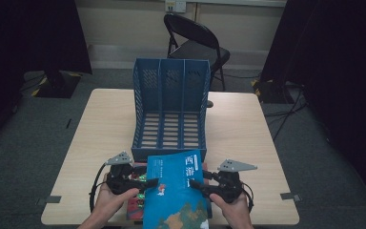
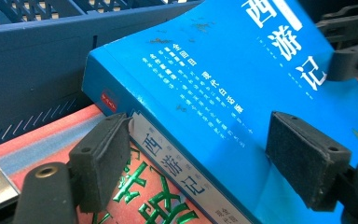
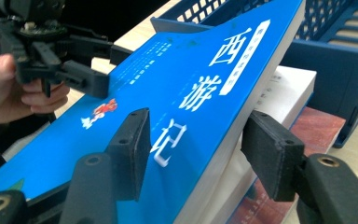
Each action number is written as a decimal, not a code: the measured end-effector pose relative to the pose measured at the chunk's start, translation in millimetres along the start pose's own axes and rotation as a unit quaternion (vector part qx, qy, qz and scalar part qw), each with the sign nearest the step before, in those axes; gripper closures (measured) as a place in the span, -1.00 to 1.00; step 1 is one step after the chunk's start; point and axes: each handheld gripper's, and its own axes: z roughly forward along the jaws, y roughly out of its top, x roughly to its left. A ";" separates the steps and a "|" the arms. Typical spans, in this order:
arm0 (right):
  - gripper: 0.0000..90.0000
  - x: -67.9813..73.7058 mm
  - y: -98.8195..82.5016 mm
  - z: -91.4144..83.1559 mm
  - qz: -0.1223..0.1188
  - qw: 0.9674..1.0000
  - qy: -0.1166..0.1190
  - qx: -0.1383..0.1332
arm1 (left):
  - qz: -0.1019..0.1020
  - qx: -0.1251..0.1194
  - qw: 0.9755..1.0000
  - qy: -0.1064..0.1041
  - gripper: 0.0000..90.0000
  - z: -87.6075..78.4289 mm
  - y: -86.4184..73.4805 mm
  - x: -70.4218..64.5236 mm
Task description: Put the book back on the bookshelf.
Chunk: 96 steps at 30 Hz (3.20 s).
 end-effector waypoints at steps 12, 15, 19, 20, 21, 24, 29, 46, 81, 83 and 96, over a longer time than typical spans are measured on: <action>-0.11 -18.3 23.7 39.5 0.009 1.000 0.003 0.011 | 0.002 0.001 1.000 -0.002 -0.51 -0.2 0.3 0.7; 0.08 -20.6 21.4 34.6 0.022 0.999 0.030 0.018 | 0.006 -0.001 1.000 -0.003 -0.51 -0.6 -0.5 1.8; 0.10 -15.6 17.1 29.4 0.023 0.998 0.043 0.031 | 0.006 -0.004 1.000 -0.004 -0.52 -0.4 -1.1 2.0; 0.10 -14.8 17.4 29.3 0.021 0.998 0.043 0.032 | 0.007 -0.004 1.000 -0.004 -0.52 -0.4 -1.0 2.0; 0.11 -15.0 19.3 30.3 0.025 0.998 0.047 0.032 | 0.008 -0.008 1.000 -0.002 -0.52 0.1 -0.9 1.9; 0.11 -16.0 21.7 36.0 0.021 0.998 0.049 0.037 | 0.010 -0.012 1.000 0.003 -0.53 1.4 0.1 2.1; 0.15 -21.7 26.3 44.3 0.030 0.997 0.064 0.038 | 0.011 -0.013 1.000 0.005 -0.53 1.9 0.4 2.0; 0.69 -15.4 35.1 37.3 0.026 0.994 0.109 0.013 | -0.024 -0.002 1.000 -0.014 -0.52 0.6 3.8 7.0; 0.74 4.8 43.6 26.2 0.011 0.993 0.114 -0.009 | -0.106 -0.034 0.983 -0.143 0.02 0.4 11.7 5.0; 0.73 6.9 45.1 25.7 0.007 0.994 0.113 -0.009 | -0.093 -0.034 0.985 -0.139 0.02 -1.7 16.3 0.4; 0.74 22.0 63.1 2.4 -0.009 0.992 0.115 -0.043 | -0.056 -0.060 0.986 -0.147 0.21 -21.0 43.2 -16.8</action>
